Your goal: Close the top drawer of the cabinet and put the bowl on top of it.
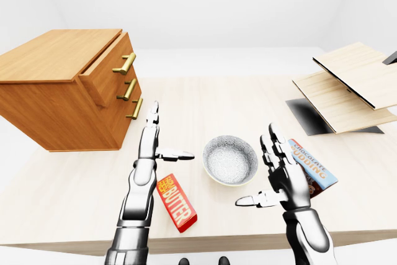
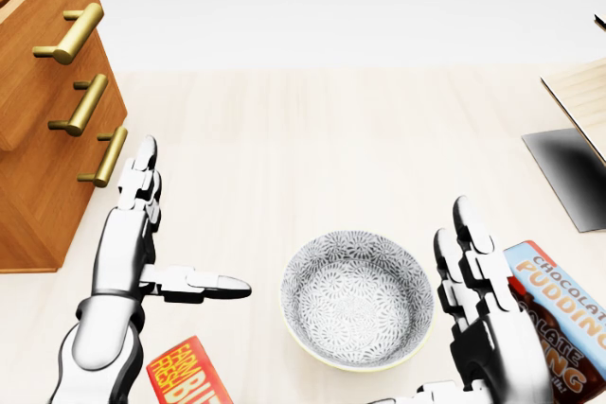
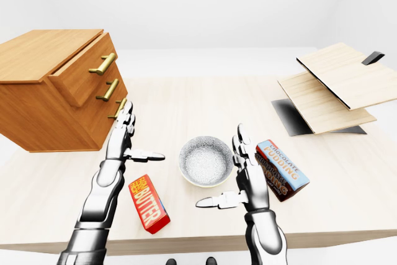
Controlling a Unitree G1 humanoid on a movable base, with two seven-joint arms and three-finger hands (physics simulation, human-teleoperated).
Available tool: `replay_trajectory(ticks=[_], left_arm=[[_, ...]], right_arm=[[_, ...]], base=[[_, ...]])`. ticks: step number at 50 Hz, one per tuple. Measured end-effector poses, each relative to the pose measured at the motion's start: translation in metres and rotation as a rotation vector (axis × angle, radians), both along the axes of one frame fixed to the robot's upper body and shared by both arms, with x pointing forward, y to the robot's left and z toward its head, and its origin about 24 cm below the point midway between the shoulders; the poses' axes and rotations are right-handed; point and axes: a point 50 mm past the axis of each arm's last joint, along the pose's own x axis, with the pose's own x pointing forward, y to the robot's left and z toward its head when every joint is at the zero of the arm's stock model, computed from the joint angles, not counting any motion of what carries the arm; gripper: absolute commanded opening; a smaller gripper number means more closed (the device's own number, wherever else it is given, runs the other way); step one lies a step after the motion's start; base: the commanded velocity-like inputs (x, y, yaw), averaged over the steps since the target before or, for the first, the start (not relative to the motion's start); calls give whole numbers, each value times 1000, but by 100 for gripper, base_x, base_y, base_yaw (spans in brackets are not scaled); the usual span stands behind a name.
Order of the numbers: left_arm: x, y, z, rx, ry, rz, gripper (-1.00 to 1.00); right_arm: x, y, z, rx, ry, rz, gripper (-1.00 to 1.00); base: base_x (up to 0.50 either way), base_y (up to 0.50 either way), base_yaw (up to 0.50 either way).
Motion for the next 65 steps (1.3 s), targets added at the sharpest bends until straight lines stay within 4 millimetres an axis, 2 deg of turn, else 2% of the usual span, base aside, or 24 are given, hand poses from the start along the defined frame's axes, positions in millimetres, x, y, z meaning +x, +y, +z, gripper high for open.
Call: replay_trajectory(ticks=[22, 48, 65], left_arm=[[16, 6, 24, -50, -74, -11, 100], [10, 20, 64, -79, -239, -4, 100], [14, 26, 70, -83, -254, 11, 100]], right_arm=[[-2, 1, 1, 2, -2, 12, 100], [-3, 2, 0, 2, 2, 22, 100], [-3, 1, 0, 3, 1, 22, 100]], base=[[0, 0, 0], [0, 0, 0], [0, 0, 0]])
